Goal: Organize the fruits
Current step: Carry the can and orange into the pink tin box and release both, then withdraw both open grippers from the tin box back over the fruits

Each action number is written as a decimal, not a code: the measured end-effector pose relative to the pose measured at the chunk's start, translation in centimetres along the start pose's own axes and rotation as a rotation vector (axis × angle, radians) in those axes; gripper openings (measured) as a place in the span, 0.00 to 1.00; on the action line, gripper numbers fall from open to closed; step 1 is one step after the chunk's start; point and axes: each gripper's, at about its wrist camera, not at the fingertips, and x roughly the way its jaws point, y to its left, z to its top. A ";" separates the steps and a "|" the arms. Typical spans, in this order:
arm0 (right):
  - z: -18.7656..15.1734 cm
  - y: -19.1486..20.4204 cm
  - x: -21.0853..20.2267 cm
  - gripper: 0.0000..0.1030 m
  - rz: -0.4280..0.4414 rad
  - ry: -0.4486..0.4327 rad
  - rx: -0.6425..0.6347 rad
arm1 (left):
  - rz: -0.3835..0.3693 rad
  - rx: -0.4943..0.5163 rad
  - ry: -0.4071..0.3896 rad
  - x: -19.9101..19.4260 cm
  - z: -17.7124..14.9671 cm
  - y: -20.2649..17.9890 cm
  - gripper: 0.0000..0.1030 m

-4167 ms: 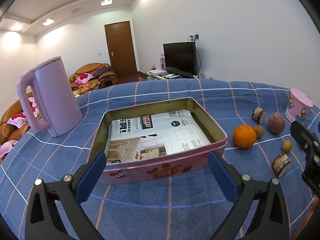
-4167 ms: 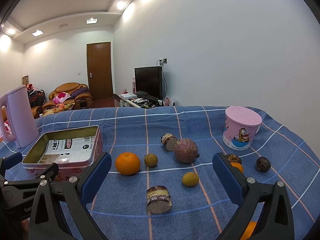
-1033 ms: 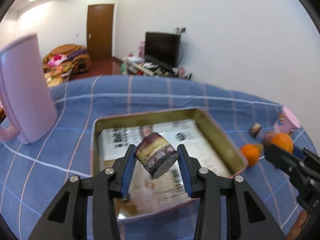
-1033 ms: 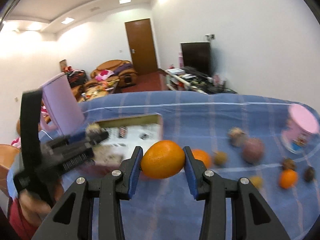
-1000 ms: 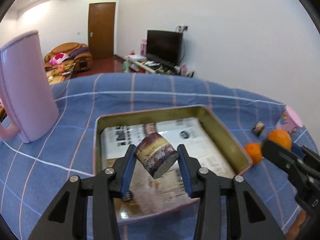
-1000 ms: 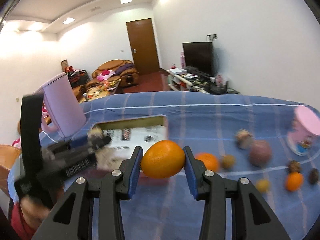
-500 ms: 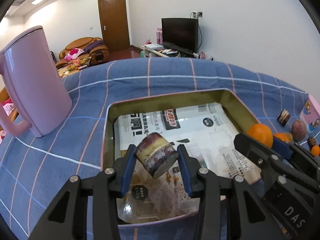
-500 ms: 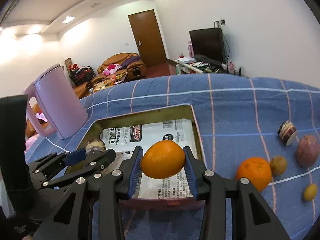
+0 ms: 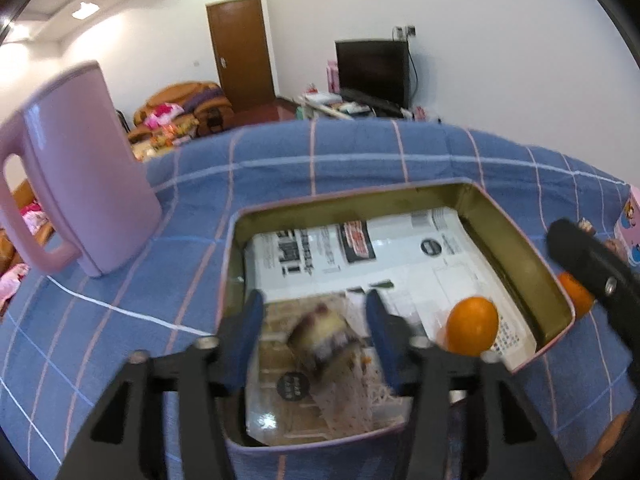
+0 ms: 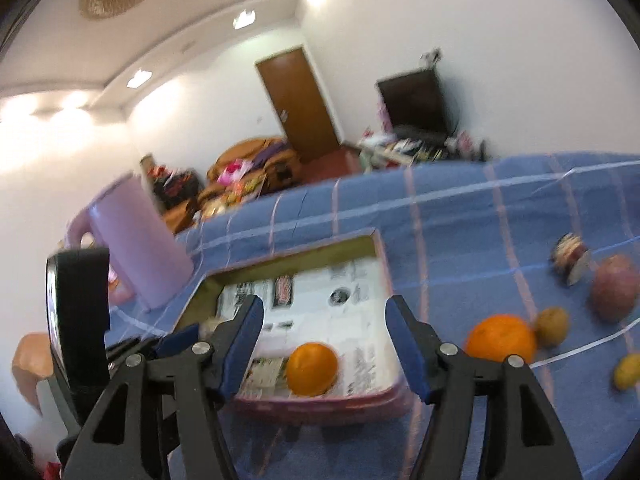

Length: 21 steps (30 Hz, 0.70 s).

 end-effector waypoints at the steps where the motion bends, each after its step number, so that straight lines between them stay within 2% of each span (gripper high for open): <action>1: 0.1 -0.2 -0.4 0.64 -0.042 -0.024 -0.002 | 0.006 -0.006 -0.022 -0.4 0.0 0.0 0.78; 3: 0.3 -0.4 -0.9 0.64 -0.112 -0.056 -0.005 | 0.002 -0.021 -0.064 -1.2 0.2 0.1 0.92; 5: 0.4 -0.6 -1.1 0.64 -0.151 -0.069 -0.006 | 0.020 -0.022 -0.103 -1.9 0.3 0.1 0.96; 8: 0.3 -0.8 -1.3 0.64 -0.192 -0.075 -0.006 | 0.037 -0.015 -0.132 -2.3 0.3 0.1 0.96; 14: -0.2 -1.3 -1.5 0.64 -0.238 -0.069 -0.010 | 0.010 -0.021 -0.107 -2.0 0.0 0.0 0.96; 21: -0.8 -1.8 -3.3 0.64 -0.280 -0.095 -0.037 | -0.016 -0.019 -0.133 -2.4 -0.6 -0.4 0.96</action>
